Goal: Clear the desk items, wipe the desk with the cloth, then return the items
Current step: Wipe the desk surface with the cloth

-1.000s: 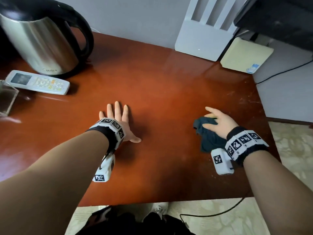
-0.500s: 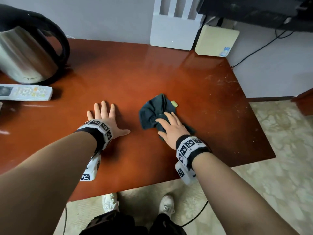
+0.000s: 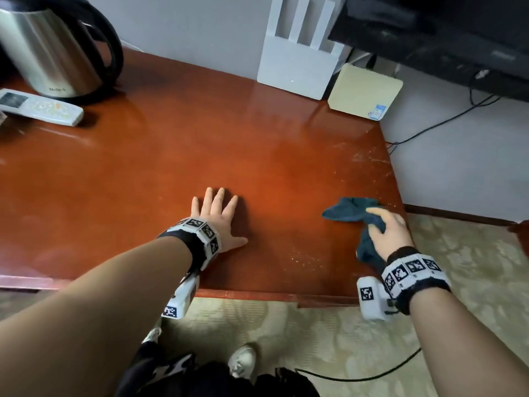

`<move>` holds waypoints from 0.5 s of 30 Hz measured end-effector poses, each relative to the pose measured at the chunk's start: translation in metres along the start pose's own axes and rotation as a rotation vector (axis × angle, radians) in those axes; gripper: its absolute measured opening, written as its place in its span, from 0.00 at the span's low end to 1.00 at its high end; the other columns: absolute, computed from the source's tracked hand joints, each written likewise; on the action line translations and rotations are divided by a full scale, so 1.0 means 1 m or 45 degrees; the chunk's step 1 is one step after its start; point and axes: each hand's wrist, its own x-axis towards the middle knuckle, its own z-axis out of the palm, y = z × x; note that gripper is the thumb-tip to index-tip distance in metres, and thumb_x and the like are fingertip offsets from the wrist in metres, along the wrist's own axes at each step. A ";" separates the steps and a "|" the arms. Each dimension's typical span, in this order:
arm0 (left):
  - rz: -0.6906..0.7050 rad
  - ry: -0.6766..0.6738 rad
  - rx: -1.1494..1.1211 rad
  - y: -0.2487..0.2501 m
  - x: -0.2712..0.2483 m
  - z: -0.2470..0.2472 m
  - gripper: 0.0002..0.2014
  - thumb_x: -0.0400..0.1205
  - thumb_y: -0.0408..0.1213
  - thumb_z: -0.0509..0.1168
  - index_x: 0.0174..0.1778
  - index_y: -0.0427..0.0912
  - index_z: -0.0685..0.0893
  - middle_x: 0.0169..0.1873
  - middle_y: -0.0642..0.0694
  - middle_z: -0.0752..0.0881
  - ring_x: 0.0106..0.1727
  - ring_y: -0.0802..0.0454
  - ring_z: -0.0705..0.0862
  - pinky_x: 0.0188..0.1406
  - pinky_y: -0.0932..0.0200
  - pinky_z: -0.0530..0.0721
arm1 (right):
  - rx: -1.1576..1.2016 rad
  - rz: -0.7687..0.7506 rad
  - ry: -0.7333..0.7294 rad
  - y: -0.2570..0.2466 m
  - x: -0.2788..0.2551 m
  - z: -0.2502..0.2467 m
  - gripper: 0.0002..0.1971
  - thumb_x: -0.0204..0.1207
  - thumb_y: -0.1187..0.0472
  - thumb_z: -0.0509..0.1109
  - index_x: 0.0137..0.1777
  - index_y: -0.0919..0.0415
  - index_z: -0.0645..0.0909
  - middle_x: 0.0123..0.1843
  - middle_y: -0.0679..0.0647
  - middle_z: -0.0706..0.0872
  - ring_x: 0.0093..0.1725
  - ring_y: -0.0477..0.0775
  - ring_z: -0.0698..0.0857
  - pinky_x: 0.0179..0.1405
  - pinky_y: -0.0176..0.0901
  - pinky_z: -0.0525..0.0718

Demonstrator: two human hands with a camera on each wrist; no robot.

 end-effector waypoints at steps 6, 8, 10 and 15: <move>-0.246 0.051 -0.052 0.013 -0.020 0.020 0.45 0.78 0.62 0.58 0.83 0.51 0.38 0.82 0.45 0.35 0.83 0.43 0.32 0.81 0.40 0.37 | 0.080 -0.709 -0.140 -0.052 -0.016 -0.022 0.23 0.73 0.72 0.64 0.67 0.54 0.78 0.73 0.57 0.71 0.74 0.57 0.69 0.74 0.44 0.63; -0.338 0.083 -0.112 0.009 -0.026 0.026 0.40 0.81 0.58 0.56 0.83 0.52 0.40 0.83 0.46 0.36 0.83 0.44 0.33 0.82 0.40 0.38 | -0.141 -0.918 -0.414 -0.063 -0.030 -0.009 0.27 0.76 0.64 0.64 0.75 0.47 0.69 0.77 0.53 0.68 0.79 0.57 0.60 0.79 0.53 0.58; -0.375 0.095 -0.132 0.004 -0.032 0.032 0.37 0.83 0.56 0.53 0.83 0.52 0.40 0.83 0.47 0.36 0.83 0.44 0.34 0.82 0.41 0.38 | -0.346 -0.973 -0.470 -0.071 -0.036 0.015 0.29 0.80 0.51 0.61 0.80 0.42 0.57 0.83 0.48 0.57 0.83 0.55 0.48 0.80 0.58 0.49; -0.343 0.090 -0.067 0.001 -0.035 0.043 0.34 0.85 0.57 0.46 0.82 0.53 0.37 0.82 0.47 0.34 0.83 0.44 0.34 0.82 0.43 0.37 | -0.619 -0.794 -0.613 -0.074 -0.032 0.083 0.33 0.81 0.39 0.52 0.82 0.40 0.43 0.85 0.49 0.40 0.83 0.60 0.35 0.81 0.56 0.37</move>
